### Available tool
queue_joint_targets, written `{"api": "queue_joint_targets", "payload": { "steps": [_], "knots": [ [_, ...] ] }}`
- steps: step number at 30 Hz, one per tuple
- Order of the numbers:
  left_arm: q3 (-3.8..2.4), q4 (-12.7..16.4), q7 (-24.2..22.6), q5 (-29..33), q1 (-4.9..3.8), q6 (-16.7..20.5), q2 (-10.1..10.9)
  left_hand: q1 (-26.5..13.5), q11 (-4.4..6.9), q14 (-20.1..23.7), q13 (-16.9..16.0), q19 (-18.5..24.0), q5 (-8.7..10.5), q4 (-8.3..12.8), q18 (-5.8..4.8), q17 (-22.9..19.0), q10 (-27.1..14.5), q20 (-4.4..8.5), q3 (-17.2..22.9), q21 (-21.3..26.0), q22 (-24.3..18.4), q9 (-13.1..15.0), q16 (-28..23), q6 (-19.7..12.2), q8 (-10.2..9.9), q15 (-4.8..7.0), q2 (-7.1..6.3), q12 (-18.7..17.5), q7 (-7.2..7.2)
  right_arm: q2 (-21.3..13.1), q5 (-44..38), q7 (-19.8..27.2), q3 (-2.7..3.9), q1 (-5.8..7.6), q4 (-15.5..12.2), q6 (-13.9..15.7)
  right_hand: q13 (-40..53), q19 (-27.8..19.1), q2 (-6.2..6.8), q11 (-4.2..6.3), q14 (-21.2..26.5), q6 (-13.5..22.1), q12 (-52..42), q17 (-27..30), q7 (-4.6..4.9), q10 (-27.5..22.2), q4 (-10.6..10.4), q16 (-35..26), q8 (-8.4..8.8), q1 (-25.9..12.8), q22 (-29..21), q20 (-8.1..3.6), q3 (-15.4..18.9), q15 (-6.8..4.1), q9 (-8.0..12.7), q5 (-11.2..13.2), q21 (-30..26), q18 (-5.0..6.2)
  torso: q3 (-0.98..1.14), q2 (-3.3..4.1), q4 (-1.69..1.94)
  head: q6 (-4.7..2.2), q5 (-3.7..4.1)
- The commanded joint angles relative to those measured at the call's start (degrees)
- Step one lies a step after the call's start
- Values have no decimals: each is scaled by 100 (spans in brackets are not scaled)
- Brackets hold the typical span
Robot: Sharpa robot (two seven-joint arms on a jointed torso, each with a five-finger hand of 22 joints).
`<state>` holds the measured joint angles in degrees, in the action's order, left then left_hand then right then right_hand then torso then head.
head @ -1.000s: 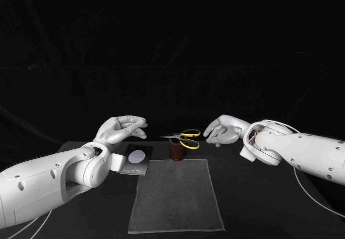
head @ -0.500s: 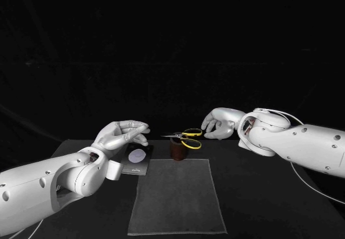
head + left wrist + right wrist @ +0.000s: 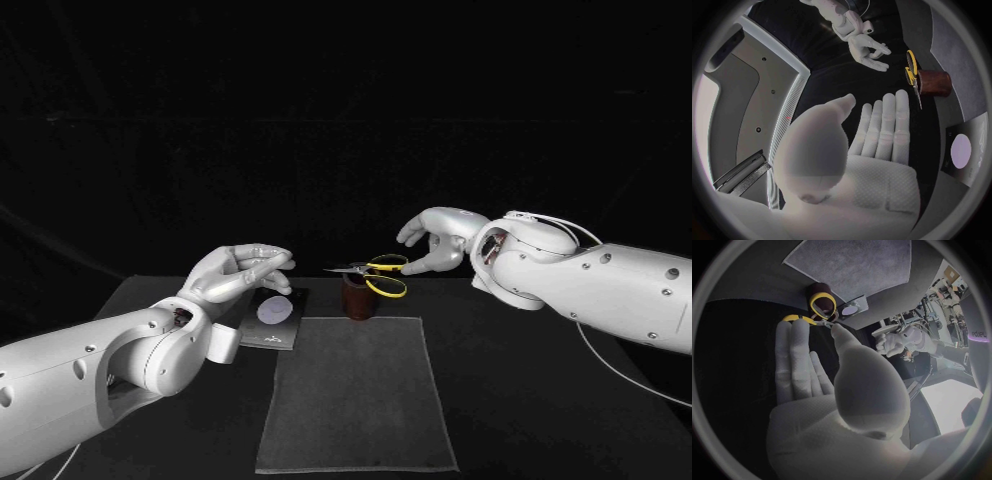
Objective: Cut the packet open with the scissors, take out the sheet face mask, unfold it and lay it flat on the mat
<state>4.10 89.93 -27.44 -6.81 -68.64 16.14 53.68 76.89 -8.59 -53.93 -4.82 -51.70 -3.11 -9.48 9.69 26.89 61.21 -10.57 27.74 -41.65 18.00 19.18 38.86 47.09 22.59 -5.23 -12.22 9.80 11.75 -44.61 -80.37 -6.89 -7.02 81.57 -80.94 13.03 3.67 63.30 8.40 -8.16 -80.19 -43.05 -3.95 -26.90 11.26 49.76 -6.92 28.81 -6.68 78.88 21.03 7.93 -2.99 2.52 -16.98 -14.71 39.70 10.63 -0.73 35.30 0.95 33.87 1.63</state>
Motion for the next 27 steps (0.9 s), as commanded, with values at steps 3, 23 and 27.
{"api": "queue_joint_targets", "payload": {
  "steps": [3, 23, 27],
  "knots": [
    [-3, 19, -59, -39, -9, -153, -1, 6, 17, 35, -5, 38, -8, 17, 68, -6, -32, -4, -11, 5, -8, 5, -29, -45, -32, 4, 62, -19, -4, 105, -370, -396, 13, 40, 51, -338, -1, 48, 261, -16, 17, 206, -6, -52, -9, -175, -1003, 139, 103, 613, 28, 45, 541, 17, -103, 0, -56, -20, -3, 83, 32, -29, 42],
    [-4, 37, -57, -38, -11, -174, -19, 15, 18, 30, -6, 38, -7, 17, 70, -6, -32, -4, -3, 3, -7, 7, -30, -43, -32, 6, 78, -20, -4, 426, -425, -608, 15, 86, 374, -700, 12, 367, 163, 24, -207, 157, -181, -447, -7, -216, -1001, 1043, 3, 533, 501, -11, 570, -35, -338, -163, 392, -49, -27, 190, 74, -57, 55],
    [-4, 52, -57, -38, -14, -171, -14, 21, 18, 27, -6, 38, -6, 19, 72, -6, -34, -4, 2, 1, -7, 8, -31, -42, -32, 6, 87, -21, -4, 500, -423, -616, 14, 87, 474, -714, 12, 428, 136, 28, -203, 140, -200, -487, 0, -192, -997, 1148, -14, 531, 695, -15, 530, -38, -361, -200, 544, -73, -25, 201, 82, -44, 44]
  ]
}}
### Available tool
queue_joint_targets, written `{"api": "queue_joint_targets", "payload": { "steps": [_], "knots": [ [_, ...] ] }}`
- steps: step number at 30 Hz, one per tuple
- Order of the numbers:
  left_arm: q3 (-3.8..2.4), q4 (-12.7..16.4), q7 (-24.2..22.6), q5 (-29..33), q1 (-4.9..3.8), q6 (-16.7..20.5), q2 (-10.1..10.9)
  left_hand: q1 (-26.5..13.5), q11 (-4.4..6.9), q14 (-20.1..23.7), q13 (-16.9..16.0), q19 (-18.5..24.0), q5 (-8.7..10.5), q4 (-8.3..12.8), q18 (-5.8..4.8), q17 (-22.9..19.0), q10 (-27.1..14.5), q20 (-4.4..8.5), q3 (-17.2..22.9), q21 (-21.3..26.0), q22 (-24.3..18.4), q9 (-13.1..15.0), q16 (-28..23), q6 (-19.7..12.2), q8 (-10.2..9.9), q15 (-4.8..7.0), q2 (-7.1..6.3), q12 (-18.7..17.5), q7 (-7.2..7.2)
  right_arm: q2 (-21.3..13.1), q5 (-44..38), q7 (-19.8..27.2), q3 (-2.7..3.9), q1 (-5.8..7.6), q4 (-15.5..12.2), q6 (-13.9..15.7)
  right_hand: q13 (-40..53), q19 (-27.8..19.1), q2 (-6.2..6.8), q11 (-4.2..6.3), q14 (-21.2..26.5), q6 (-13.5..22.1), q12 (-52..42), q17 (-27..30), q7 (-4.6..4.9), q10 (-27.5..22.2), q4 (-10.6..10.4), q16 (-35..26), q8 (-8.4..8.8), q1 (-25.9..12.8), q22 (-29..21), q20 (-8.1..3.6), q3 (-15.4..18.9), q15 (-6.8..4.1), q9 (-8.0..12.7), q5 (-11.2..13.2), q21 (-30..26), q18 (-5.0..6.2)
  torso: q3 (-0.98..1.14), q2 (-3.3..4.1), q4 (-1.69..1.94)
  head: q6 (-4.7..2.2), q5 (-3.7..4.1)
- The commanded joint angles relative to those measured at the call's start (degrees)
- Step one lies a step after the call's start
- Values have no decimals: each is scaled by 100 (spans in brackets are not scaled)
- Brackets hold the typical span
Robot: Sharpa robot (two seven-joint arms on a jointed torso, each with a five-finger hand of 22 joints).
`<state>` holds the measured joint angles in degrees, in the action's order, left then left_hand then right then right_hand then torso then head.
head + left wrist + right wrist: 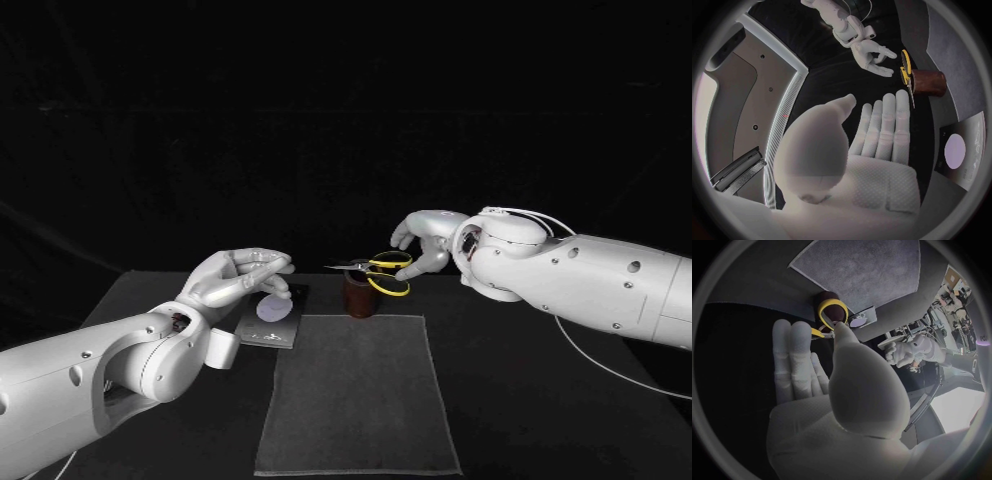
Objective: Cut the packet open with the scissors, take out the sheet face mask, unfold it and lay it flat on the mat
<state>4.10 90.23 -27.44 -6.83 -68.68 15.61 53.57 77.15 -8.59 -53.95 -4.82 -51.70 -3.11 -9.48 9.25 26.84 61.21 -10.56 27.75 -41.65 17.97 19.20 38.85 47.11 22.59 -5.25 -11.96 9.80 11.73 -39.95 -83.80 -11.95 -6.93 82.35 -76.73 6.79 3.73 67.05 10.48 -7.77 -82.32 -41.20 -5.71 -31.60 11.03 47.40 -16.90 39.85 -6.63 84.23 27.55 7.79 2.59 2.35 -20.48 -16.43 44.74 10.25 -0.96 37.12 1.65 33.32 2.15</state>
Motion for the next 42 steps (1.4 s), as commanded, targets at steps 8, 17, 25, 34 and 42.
{"api": "queue_joint_targets", "payload": {
  "steps": [8, 17, 25, 34, 42],
  "knots": [
    [-4, 29, -54, -37, -13, -116, -3, -5, 18, 29, -6, 38, -7, 19, 115, 0, -34, -4, 2, 0, -4, 6, -31, -44, -32, 8, 61, -21, -2, 142, -64, -95, 4, 7, 160, -158, 9, 167, -187, 13, 50, -158, -105, -105, 31, 194, 19, 307, -98, 12, 479, -14, -160, -36, -81, -27, 380, -86, -24, 82, 38, 11, 10],
    [-4, 30, -43, -36, -15, -112, 0, 1, 18, 27, -6, 38, -7, 20, 116, 0, -34, -5, 6, -1, -4, 7, -32, -43, -32, 8, 69, -22, -2, 153, -73, -100, 3, 5, 163, -185, 8, 221, -218, 29, 61, -207, -139, -144, 17, 272, 26, 440, -127, 26, 718, -21, -214, -46, -110, -30, 562, -115, -43, 118, 44, 7, 22],
    [-4, 24, -25, -36, -18, -108, -7, 6, 17, 25, -6, 38, -6, 20, 117, -1, -35, -5, 11, -4, -3, 8, -35, -41, -33, 9, 77, -23, 0, 55, -14, -15, 3, 6, 62, 83, 6, -242, -160, 16, 288, -234, -129, -96, 26, 271, 17, 423, -145, -3, -41, 1, -207, -23, -147, -23, -59, 11, -37, 112, 57, 33, 21],
    [-4, -13, -13, -28, -18, -86, 0, 9, 17, 24, -7, 39, -7, 19, 117, -1, -34, -5, 15, -6, -3, 9, -37, -39, -32, 9, 86, -23, 1, -163, 395, 193, 4, 14, -175, 455, -4, -1370, -204, -107, 1792, -492, -260, 683, 78, 774, 43, -1549, -200, 57, -837, 303, -368, 267, -236, -100, -1601, -22, -34, 109, 37, 18, -3],
    [-4, -30, 3, -24, -18, -82, -8, 20, 17, 22, -7, 39, -7, 22, 118, -1, -33, -5, 25, -9, -2, 10, -39, -35, -31, 9, 100, -23, 2, -215, 455, 199, 4, 16, -183, 386, -3, -1157, -191, -178, 2230, -552, -229, 882, 142, 819, 58, -2269, -185, 91, -1076, 425, -403, 397, -241, -105, -1945, 7, -34, 116, 44, 4, -10]
  ]
}}
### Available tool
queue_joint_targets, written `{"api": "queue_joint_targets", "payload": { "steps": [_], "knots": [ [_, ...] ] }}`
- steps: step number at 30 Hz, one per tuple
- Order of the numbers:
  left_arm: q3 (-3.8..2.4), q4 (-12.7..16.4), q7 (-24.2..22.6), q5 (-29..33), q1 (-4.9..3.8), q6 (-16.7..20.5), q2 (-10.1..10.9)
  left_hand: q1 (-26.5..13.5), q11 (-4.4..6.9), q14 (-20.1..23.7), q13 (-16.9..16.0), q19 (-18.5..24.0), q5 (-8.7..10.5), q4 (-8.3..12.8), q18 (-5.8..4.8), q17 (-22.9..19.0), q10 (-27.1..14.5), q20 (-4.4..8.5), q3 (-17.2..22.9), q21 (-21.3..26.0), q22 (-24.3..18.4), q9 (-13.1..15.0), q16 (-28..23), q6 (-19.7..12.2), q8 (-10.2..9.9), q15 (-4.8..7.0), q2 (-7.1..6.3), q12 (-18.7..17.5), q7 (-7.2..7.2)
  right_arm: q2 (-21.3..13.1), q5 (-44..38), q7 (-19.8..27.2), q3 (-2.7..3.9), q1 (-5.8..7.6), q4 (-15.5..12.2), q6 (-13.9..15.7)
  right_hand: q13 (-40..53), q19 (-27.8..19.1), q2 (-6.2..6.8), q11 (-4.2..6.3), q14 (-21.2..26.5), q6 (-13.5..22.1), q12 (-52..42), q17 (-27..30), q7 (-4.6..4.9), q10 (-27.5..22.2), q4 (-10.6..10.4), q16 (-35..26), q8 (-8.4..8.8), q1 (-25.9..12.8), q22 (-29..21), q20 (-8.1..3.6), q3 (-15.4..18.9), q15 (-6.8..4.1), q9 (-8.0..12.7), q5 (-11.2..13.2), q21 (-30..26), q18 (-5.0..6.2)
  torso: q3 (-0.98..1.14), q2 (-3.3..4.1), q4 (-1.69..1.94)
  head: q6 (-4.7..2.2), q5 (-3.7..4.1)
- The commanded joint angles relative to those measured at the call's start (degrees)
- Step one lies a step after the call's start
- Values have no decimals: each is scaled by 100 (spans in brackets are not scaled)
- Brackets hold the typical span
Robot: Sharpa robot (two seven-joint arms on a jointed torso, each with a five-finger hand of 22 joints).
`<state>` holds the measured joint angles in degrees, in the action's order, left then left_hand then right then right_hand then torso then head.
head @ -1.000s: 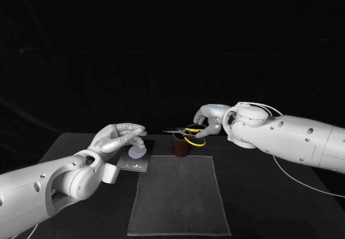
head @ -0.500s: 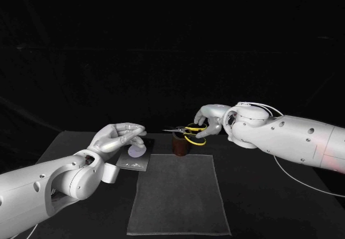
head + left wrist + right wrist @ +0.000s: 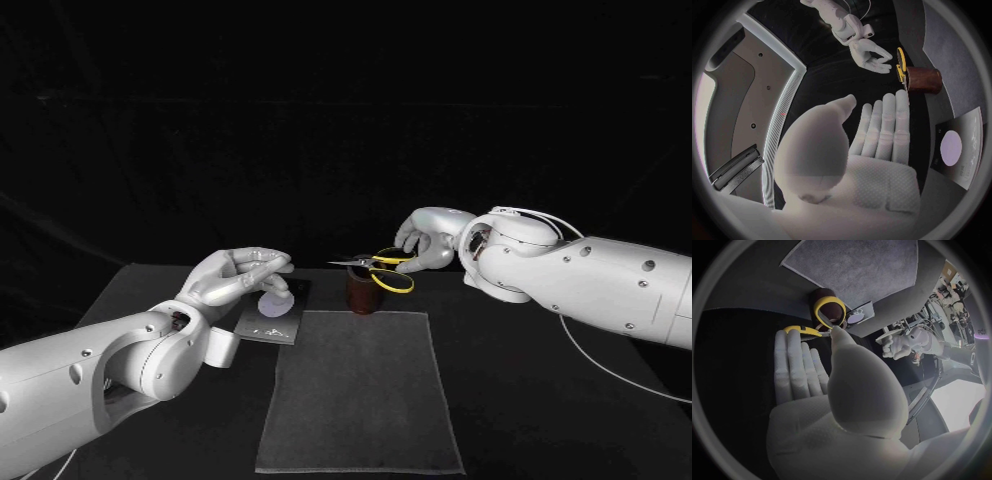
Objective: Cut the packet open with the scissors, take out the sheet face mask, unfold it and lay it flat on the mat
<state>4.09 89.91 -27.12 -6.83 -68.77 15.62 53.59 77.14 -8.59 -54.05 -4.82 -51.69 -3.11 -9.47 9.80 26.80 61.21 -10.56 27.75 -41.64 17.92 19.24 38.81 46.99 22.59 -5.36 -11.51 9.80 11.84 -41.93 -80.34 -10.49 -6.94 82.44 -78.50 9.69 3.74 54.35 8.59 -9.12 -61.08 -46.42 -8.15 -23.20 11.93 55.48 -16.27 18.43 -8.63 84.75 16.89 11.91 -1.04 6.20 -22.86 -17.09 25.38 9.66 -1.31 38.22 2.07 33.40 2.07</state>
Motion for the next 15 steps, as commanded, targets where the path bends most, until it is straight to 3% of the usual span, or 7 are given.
{"api": "queue_joint_targets", "payload": {
  "steps": [1, 7, 9, 15],
  "knots": [
    [-3, -2, -24, -24, -9, -83, -10, 31, 17, 31, -8, 38, -7, 26, 65, 4, -32, -5, 33, -12, 4, 8, -38, -21, -31, 21, 65, -23, -9, -31, 101, 47, 5, 8, -16, 97, -3, 236, 3, -56, 223, -41, 15, 99, 69, 23, -1, -276, 18, 50, -9, 20, -43, 36, -2, -46, 10, 64, 2, 11, 4, -9, -3],
    [-3, -19, -2, -24, -9, -86, -13, 31, 17, 31, -8, 38, -7, 26, 65, 4, -32, -5, 33, -12, 4, 8, -38, -21, -31, 21, 65, -23, -9, -83, 83, 68, 5, 8, -45, 125, -11, 626, 51, -81, 414, -21, 60, 218, 103, -29, 8, -576, 52, 93, 17, -43, -53, 48, 11, -219, 100, 79, -2, 10, 2, -7, -1],
    [-3, -22, 7, -23, -9, -89, -15, 45, 17, 30, -8, 39, -6, 32, 65, 3, -31, -5, 43, -16, 5, 9, -41, -17, -30, 22, 76, -23, -10, -92, 93, 91, 5, 8, -47, 106, -17, 1088, 129, -138, 832, 156, 228, 389, 151, -313, -6, -887, 151, 168, 53, -79, -25, 83, 43, -252, 240, 80, -4, 13, -3, -10, -6],
    [-3, -33, 27, -23, -9, -94, -30, 61, 18, 29, -8, 39, -6, 40, 66, 3, -31, -4, 53, -21, 6, 11, -44, -15, -30, 23, 84, -24, -10, -81, 138, 153, 5, 8, -31, -61, -15, 1686, 251, -110, 1364, 476, 455, 727, 122, -895, -50, -1357, 314, 325, 28, -122, 115, 89, 71, -285, 311, 79, -5, 10, 7, 1, 7]
  ]
}}
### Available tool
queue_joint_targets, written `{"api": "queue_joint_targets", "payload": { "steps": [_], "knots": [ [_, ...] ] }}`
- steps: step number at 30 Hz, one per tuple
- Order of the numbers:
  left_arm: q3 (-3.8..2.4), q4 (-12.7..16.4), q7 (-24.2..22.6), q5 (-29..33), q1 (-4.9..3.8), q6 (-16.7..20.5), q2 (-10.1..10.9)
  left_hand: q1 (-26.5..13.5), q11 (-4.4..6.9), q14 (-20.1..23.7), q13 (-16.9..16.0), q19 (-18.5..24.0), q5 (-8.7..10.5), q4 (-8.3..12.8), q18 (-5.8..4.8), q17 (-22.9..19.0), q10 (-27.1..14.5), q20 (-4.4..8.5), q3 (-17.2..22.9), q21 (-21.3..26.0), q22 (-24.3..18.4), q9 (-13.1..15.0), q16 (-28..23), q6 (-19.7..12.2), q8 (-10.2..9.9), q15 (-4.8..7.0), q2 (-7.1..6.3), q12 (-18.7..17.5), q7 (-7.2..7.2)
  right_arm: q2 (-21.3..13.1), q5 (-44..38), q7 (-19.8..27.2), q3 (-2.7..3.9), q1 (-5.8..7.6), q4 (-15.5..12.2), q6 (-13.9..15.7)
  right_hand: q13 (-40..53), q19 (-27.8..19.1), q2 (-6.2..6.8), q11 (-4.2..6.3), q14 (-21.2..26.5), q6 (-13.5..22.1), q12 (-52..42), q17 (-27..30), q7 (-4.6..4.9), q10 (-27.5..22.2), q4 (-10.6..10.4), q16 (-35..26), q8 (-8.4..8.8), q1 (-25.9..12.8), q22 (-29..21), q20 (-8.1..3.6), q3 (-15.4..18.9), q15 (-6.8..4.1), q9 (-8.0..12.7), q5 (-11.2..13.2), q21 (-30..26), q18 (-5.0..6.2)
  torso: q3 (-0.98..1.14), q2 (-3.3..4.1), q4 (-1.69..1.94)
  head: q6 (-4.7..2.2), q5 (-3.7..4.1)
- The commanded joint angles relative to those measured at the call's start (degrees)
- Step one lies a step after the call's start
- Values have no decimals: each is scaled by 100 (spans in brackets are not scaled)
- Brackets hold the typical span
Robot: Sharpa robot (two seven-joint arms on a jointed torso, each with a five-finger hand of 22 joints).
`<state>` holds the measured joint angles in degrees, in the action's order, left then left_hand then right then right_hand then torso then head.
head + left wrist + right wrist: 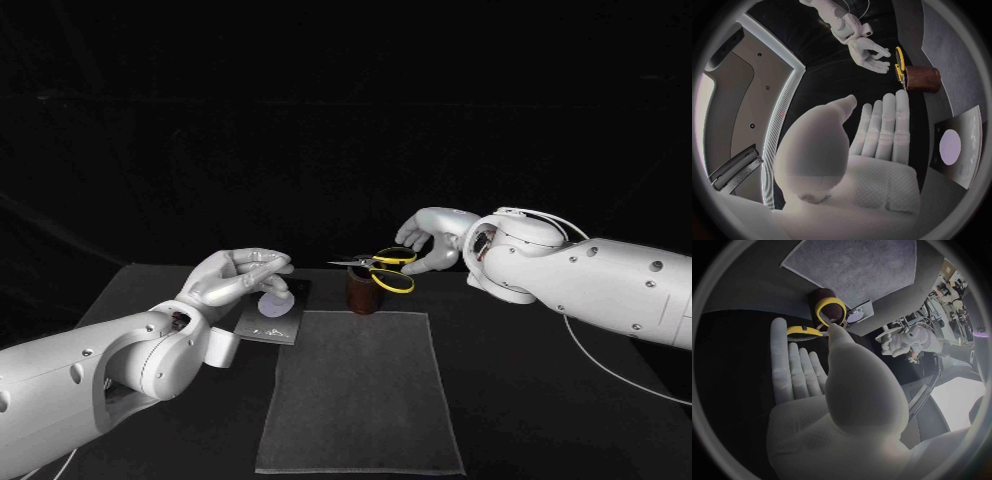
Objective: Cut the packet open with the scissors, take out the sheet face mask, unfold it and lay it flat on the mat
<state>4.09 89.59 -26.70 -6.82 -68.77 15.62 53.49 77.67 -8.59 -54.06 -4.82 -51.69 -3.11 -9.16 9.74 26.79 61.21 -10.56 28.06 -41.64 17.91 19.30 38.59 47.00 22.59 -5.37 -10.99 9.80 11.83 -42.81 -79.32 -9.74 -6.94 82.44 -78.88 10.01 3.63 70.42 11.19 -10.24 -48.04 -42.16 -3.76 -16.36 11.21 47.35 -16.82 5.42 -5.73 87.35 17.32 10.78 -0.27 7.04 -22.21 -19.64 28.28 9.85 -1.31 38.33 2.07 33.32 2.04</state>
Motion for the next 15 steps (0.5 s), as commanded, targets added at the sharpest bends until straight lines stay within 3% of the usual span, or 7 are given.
{"api": "queue_joint_targets", "payload": {
  "steps": [1, 3, 7, 15],
  "knots": [
    [-3, -2, -11, -24, -8, -95, -22, 17, 18, 29, -8, 39, -7, 13, 72, 4, -31, -3, 27, -24, 8, 5, -24, -14, -30, 24, 37, -25, -8, 10, 42, 85, 4, 7, 9, -113, -10, 138, 10, -13, 100, 104, 26, 79, 208, -216, 2, -99, 52, 90, -22, -10, 54, 15, 11, -36, 20, 56, -3, -1, 9, 13, 7],
    [-3, -5, -6, -24, -8, -94, -24, 17, 18, 29, -8, 39, -7, 13, 72, 4, -31, -3, 27, -24, 8, 5, -24, -14, -30, 24, 37, -25, -8, 13, 51, 99, 4, 7, 8, -127, -19, 184, 22, -23, 240, 157, 34, 155, 220, -429, 1, -151, 78, 122, -41, -10, 63, 23, 15, -41, -2, 53, -3, 0, 13, 17, -1],
    [-3, -9, 6, -24, -8, -92, -25, 35, 18, 28, -8, 39, -7, 22, 72, 3, -30, -2, 41, -30, 10, 7, -27, -11, -30, 25, 48, -26, -8, 20, 67, 150, 4, 7, 8, -104, -45, 279, 127, -16, 1064, 622, 61, 463, 225, -1013, -11, -239, 191, 216, -87, -17, 104, 21, 201, -64, -60, 53, 0, 2, 10, 25, -4],
    [-3, -4, 20, -24, -8, -93, -30, 47, 18, 27, -8, 39, -7, 29, 73, 3, -30, -1, 50, -34, 12, 8, -30, -10, -30, 25, 55, -27, -8, 204, 247, 212, -2, -7, 217, -226, -26, 340, 21, -61, 996, 374, 12, 494, 263, -861, -4, -205, 109, 195, -111, -8, 7, 56, 99, -39, -90, 37, 0, 12, 4, 35, -4]
  ]
}}
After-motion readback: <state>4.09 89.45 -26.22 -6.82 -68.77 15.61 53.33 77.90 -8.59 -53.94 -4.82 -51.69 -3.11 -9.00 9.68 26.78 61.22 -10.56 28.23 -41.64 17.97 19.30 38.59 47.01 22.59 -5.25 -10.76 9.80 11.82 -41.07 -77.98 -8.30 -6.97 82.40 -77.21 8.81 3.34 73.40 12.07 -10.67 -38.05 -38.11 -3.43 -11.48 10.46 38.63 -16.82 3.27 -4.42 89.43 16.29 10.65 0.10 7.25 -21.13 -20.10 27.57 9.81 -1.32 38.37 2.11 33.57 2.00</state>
